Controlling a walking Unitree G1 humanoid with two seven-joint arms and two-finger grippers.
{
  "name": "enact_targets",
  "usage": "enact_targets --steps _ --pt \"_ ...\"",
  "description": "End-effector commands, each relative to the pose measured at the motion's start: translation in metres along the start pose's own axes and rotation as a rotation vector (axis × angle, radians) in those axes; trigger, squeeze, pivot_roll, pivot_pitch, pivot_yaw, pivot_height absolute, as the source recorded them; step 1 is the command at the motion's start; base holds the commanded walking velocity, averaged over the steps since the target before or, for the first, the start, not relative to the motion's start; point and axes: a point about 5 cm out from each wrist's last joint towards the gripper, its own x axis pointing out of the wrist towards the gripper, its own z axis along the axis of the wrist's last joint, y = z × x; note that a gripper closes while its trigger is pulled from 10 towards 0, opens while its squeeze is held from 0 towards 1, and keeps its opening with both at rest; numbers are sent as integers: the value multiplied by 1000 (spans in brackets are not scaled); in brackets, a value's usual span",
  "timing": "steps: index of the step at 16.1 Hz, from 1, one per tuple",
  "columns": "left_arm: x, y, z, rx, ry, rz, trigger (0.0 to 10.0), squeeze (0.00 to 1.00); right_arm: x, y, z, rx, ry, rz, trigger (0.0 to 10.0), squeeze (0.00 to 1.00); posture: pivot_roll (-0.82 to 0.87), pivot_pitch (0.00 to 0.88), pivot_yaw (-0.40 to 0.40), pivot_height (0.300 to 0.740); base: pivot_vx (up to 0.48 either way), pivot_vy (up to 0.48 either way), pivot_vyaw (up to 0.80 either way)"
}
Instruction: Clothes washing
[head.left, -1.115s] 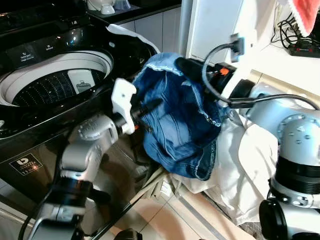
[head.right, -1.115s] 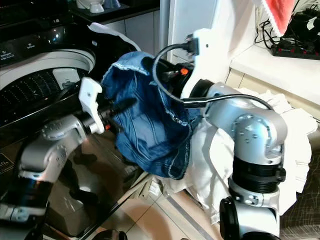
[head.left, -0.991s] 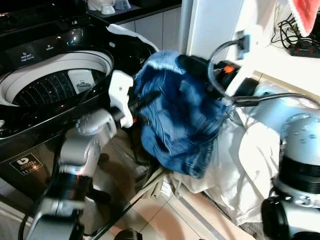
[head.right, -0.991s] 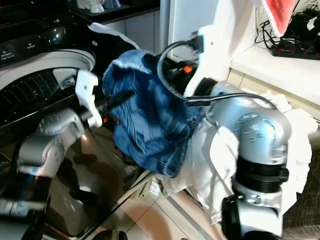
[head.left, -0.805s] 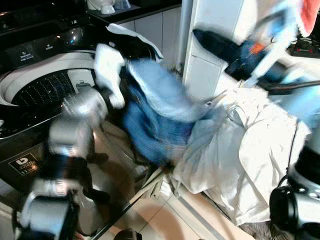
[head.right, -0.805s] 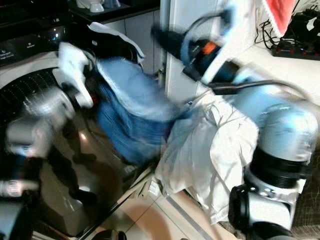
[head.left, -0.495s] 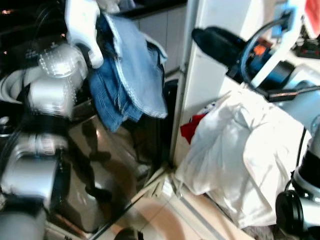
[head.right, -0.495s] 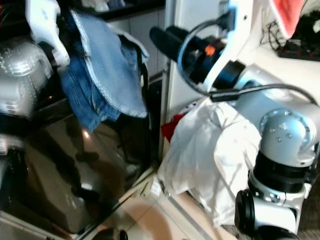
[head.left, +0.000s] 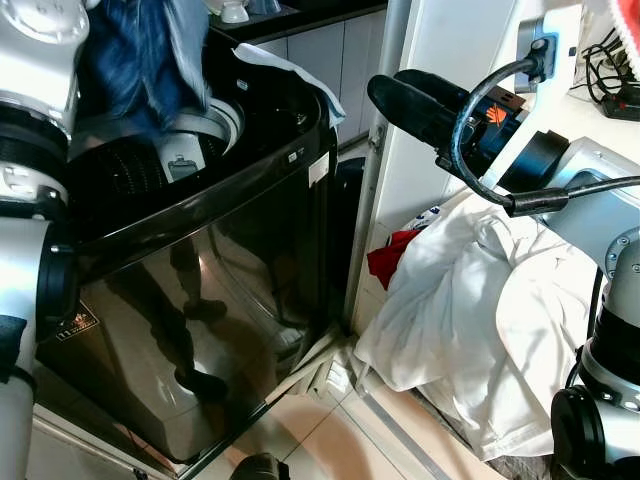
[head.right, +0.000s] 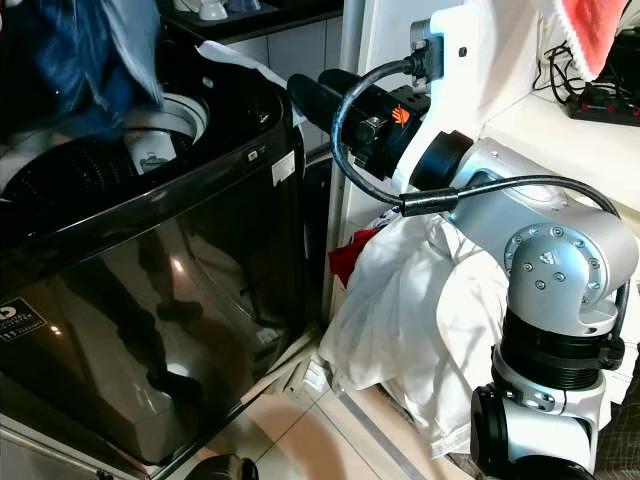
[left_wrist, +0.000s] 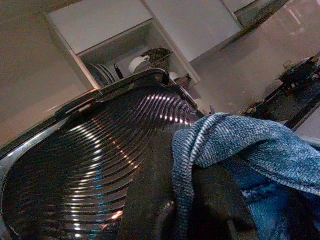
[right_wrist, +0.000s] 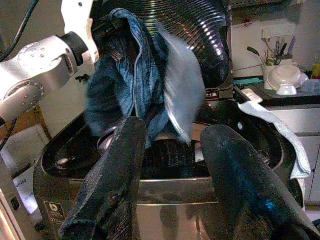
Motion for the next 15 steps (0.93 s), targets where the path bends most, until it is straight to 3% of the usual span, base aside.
enact_targets --steps 1,10,11,12,13,14,15 --pt "2 4 11 6 -38 19 0 0 -1 1 2 -22 -8 -4 10000 0 9 0 40 740 0 0 0" --pt "2 4 11 6 -38 19 0 0 -1 1 2 -22 -8 -4 10000 0 9 0 40 740 0 0 0" --pt "6 11 11 106 -25 90 0 0 0 3 -2 -31 5 -1 10000 0 9 0 40 740 0 0 0" --pt "-29 -72 -83 -169 408 -155 10000 1000 11 21 -41 -23 179 27 10000 0 -1 0 20 740 0 0 0" --pt "-43 -96 -100 -266 481 -213 10000 1000 13 25 -51 -24 223 32 10000 0 2 0 18 740 0 0 0" --pt "-44 -101 -98 -325 428 -185 10000 914 14 26 -55 -24 241 31 10000 0 2 0 18 740 0 0 0" --pt "-37 -92 -88 -359 365 -123 10000 0 14 25 -54 -26 237 28 10000 0 2 0 18 740 0 0 0"
